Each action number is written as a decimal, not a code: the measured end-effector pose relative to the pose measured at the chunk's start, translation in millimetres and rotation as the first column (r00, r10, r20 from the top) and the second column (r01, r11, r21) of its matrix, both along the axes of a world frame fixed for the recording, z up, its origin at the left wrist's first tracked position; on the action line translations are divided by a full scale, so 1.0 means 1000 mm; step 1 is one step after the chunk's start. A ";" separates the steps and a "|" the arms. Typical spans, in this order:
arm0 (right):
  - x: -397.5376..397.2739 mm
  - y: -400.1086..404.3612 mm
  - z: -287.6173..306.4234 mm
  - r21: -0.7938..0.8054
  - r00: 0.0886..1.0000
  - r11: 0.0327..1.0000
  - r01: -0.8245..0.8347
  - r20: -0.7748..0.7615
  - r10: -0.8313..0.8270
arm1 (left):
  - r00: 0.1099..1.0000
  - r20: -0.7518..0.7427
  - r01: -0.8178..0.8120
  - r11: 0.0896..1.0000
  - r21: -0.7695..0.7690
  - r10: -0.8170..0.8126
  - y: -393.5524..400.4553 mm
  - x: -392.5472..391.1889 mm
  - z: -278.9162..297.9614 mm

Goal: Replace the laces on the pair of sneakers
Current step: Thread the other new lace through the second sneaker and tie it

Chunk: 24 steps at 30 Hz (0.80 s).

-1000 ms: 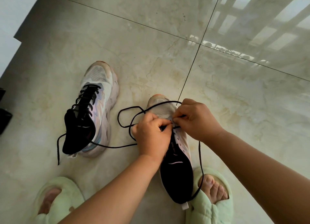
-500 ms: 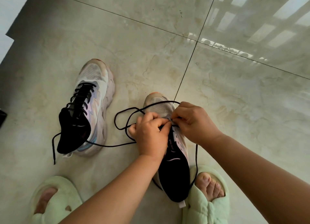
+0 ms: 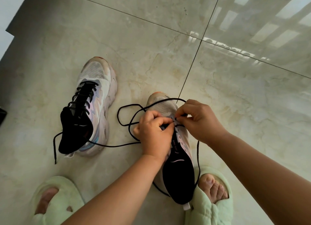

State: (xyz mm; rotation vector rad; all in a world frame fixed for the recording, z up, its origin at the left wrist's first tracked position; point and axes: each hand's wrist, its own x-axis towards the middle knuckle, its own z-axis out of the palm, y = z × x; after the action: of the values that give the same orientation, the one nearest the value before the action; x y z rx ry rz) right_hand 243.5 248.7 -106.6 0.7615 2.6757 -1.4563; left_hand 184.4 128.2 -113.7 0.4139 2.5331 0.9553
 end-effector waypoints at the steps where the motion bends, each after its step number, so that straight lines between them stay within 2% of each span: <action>1: 0.000 0.000 0.000 0.018 1.000 0.999 -0.031 -0.003 0.031 | 1.000 0.001 0.002 1.000 -0.003 -0.002 0.000 0.000 0.000; 5: 0.004 -0.001 -0.002 0.022 0.996 0.997 -0.079 -0.024 0.080 | 0.999 -0.031 0.012 0.999 -0.034 -0.013 0.002 0.001 -0.002; 9: 0.010 -0.003 -0.004 -0.027 0.998 0.999 -0.026 -0.054 0.024 | 0.996 -0.089 0.021 0.997 -0.081 -0.028 0.003 0.003 -0.002; 12: 0.015 -0.004 -0.005 -0.121 0.998 0.991 0.053 -0.027 -0.056 | 0.992 -0.115 0.047 0.994 -0.095 -0.058 0.004 0.003 -0.003; 14: 0.018 -0.002 -0.006 -0.161 0.997 0.984 0.077 0.023 -0.075 | 0.986 -0.133 0.091 0.991 -0.099 -0.103 0.005 0.002 -0.003; 19: 0.017 -0.002 -0.008 -0.119 0.997 0.992 0.045 0.071 -0.036 | 0.940 -0.209 0.241 0.958 -0.156 -0.271 0.001 -0.001 -0.002; 24: 0.017 -0.005 -0.009 -0.182 0.994 0.978 0.099 0.066 -0.088 | 0.954 -0.183 0.201 0.961 -0.191 -0.236 -0.002 0.002 0.001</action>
State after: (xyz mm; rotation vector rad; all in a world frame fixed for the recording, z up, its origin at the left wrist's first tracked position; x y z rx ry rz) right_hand 260.6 243.8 -115.4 0.9105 2.4493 -1.6486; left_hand 186.2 126.3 -112.2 0.7580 2.6529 0.6362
